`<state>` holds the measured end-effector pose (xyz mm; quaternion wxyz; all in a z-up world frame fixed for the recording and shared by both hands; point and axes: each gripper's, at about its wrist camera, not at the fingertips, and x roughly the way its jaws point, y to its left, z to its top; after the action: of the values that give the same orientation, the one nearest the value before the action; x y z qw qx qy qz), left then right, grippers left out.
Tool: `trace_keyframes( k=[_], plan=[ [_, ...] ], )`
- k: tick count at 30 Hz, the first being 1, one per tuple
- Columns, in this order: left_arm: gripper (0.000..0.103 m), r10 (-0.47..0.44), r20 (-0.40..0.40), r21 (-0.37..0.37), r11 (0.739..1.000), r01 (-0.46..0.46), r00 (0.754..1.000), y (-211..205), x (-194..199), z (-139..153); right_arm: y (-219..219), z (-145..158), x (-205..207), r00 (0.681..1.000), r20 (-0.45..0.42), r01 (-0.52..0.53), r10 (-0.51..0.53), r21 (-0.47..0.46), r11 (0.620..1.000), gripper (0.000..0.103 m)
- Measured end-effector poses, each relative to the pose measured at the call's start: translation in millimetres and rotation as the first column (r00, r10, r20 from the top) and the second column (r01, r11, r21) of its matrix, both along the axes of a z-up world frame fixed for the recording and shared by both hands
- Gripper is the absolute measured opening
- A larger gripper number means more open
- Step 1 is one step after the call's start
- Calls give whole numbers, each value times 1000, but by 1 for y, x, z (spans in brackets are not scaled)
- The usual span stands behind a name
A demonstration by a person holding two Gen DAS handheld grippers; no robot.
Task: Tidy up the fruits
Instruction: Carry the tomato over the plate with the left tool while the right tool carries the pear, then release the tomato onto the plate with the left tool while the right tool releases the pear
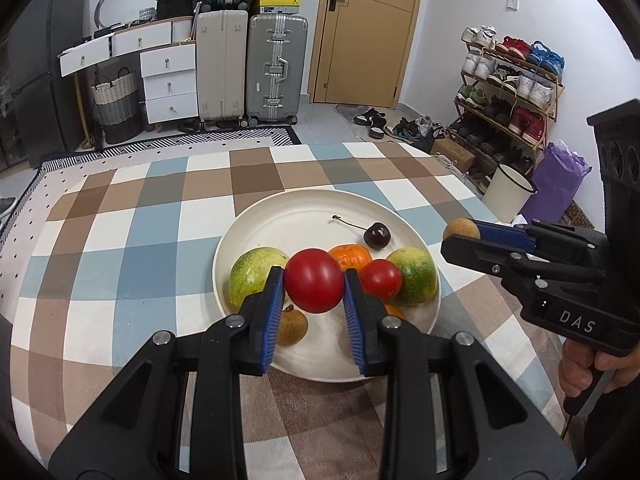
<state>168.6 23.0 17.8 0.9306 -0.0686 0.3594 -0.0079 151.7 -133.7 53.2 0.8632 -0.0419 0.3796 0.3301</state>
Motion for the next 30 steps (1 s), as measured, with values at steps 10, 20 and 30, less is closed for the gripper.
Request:
trace_keyframes(
  k=[10, 20, 30],
  plan=[
    [26, 2, -11, 20, 1000, -2, 1000, 2, 19, -11, 16, -11, 17, 1000, -20, -3, 3, -7, 1000, 26],
    [26, -10, -22, 25, 1000, 11, 1000, 3, 43, -20, 23, -23, 41, 999, -41, 10, -10, -19, 1000, 26],
    [26, -18, -21, 36, 999, 19, 1000, 7, 72, -16, 31, -28, 63, 998, -60, 12, -12, -7, 1000, 26]
  ],
)
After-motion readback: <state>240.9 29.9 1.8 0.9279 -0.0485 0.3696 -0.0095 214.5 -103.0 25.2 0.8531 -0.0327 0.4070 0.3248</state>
